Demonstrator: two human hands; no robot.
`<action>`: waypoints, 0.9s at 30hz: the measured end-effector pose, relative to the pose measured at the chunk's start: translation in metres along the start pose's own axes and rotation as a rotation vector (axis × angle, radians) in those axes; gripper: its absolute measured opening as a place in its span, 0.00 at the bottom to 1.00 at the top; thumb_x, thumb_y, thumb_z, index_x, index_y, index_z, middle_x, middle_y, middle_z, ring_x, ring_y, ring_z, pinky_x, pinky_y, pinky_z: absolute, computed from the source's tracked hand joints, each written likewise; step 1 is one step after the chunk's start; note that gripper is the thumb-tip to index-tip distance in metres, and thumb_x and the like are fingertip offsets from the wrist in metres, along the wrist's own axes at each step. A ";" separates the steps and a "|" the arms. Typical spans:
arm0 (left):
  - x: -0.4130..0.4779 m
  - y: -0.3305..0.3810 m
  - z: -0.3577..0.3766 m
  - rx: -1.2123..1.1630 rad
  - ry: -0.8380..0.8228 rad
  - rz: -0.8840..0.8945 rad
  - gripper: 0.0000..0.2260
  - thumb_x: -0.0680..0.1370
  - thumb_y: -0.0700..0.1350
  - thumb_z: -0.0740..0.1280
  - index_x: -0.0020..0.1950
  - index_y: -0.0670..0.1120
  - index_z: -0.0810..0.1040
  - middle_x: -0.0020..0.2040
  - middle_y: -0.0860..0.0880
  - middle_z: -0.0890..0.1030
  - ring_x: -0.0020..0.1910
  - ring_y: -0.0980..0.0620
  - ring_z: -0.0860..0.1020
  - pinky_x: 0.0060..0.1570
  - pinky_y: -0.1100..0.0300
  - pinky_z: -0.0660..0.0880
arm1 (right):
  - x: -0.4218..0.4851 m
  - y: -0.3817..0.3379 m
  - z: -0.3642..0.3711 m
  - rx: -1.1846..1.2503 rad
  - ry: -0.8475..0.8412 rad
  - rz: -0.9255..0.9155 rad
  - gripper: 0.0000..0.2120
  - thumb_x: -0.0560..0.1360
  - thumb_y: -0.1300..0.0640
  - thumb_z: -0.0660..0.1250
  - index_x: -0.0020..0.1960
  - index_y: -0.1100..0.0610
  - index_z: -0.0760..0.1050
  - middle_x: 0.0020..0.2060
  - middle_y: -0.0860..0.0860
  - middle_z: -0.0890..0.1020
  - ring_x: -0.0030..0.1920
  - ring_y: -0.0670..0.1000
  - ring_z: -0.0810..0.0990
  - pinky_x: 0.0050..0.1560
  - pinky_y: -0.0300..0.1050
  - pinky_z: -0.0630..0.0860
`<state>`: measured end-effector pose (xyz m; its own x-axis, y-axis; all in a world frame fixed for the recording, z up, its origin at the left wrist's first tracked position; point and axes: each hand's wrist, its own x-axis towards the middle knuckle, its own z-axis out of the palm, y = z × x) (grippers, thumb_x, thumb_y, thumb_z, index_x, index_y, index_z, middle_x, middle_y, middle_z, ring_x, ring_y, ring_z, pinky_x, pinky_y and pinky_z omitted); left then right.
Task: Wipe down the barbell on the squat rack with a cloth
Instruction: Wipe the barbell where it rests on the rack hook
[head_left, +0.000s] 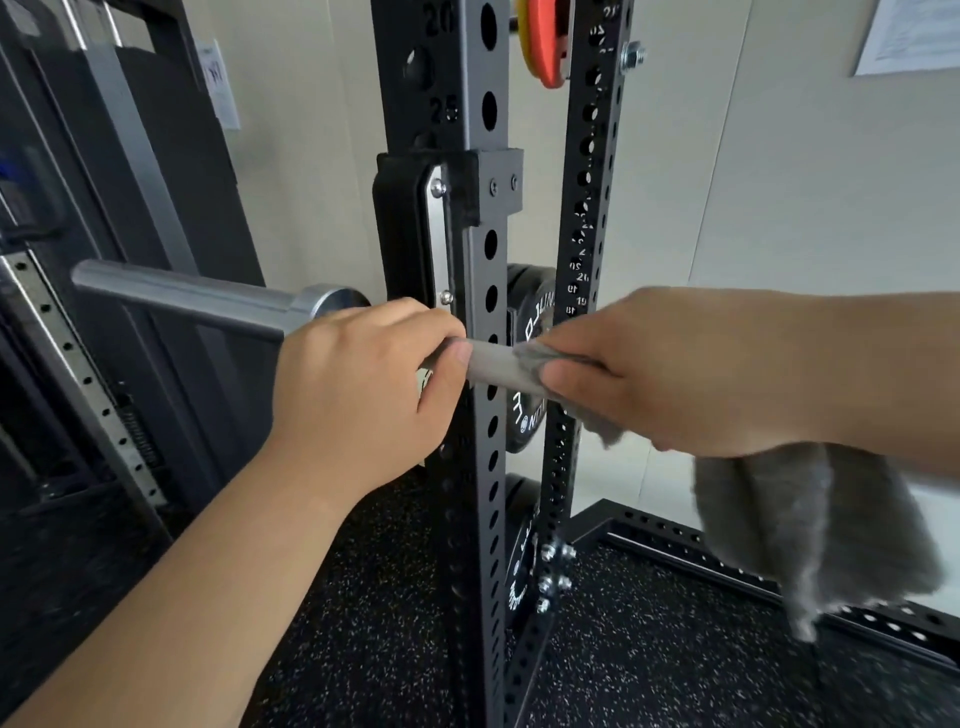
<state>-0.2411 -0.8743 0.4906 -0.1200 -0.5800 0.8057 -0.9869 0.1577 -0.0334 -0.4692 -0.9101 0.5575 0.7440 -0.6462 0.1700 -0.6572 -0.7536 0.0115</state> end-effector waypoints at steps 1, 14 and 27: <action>-0.001 0.000 0.000 -0.006 0.002 0.011 0.15 0.84 0.54 0.57 0.51 0.56 0.84 0.43 0.58 0.83 0.38 0.56 0.77 0.35 0.70 0.56 | 0.007 -0.003 0.002 -0.005 0.016 -0.002 0.17 0.86 0.44 0.51 0.45 0.47 0.72 0.34 0.45 0.81 0.34 0.30 0.76 0.34 0.32 0.72; -0.004 -0.003 0.005 0.021 0.032 0.015 0.15 0.84 0.54 0.58 0.54 0.56 0.86 0.48 0.60 0.85 0.45 0.56 0.80 0.39 0.62 0.61 | -0.001 -0.004 0.003 -0.043 0.045 -0.023 0.11 0.85 0.45 0.55 0.54 0.47 0.73 0.35 0.44 0.77 0.33 0.40 0.74 0.34 0.33 0.66; 0.036 0.042 0.001 -0.079 -0.104 -0.065 0.23 0.84 0.58 0.51 0.40 0.52 0.80 0.31 0.52 0.78 0.31 0.52 0.76 0.30 0.53 0.71 | -0.021 0.014 -0.004 0.130 -0.055 -0.013 0.12 0.85 0.48 0.58 0.64 0.44 0.76 0.33 0.44 0.81 0.31 0.33 0.78 0.39 0.26 0.71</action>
<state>-0.2868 -0.8892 0.5179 -0.0703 -0.6700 0.7390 -0.9820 0.1767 0.0667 -0.4944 -0.9064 0.5583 0.7600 -0.6395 0.1160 -0.6293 -0.7686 -0.1150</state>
